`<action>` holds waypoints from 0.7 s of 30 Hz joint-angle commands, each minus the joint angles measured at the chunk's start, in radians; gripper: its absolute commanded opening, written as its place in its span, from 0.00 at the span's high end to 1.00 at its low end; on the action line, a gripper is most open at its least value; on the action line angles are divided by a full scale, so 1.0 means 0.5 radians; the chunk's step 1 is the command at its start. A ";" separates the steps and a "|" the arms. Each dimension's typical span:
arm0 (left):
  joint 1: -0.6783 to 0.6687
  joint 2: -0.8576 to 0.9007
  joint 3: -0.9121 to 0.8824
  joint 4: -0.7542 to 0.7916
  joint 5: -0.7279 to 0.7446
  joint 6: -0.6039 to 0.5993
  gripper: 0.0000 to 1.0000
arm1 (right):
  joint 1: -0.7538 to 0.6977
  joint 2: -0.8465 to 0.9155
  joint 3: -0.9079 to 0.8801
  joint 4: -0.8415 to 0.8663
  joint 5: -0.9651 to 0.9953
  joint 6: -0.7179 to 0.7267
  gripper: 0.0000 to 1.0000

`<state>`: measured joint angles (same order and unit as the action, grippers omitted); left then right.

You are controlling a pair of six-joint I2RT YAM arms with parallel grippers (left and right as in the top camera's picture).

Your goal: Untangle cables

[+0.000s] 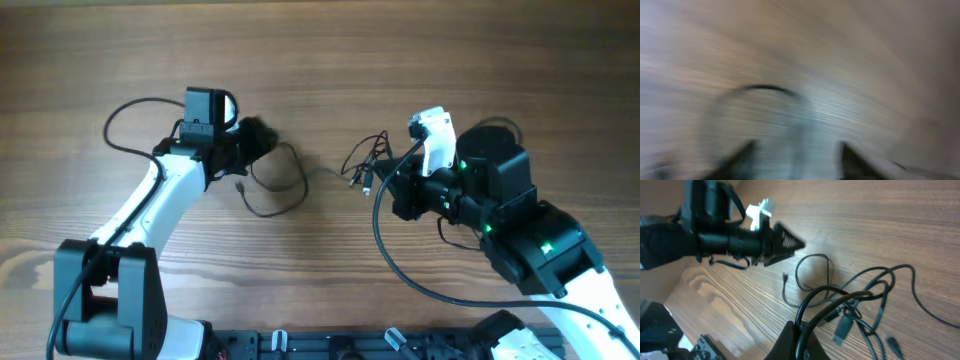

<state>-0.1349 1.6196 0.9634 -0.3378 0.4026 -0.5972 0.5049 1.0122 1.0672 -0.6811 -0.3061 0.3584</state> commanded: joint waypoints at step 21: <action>-0.710 0.055 0.007 -0.111 0.002 0.043 0.82 | -0.005 -0.009 0.013 0.496 -0.626 -0.350 0.95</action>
<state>-0.4686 1.6207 0.9676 -0.3088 0.6449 -0.7029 0.5049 1.0218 1.0664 -0.4789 -0.5877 0.2134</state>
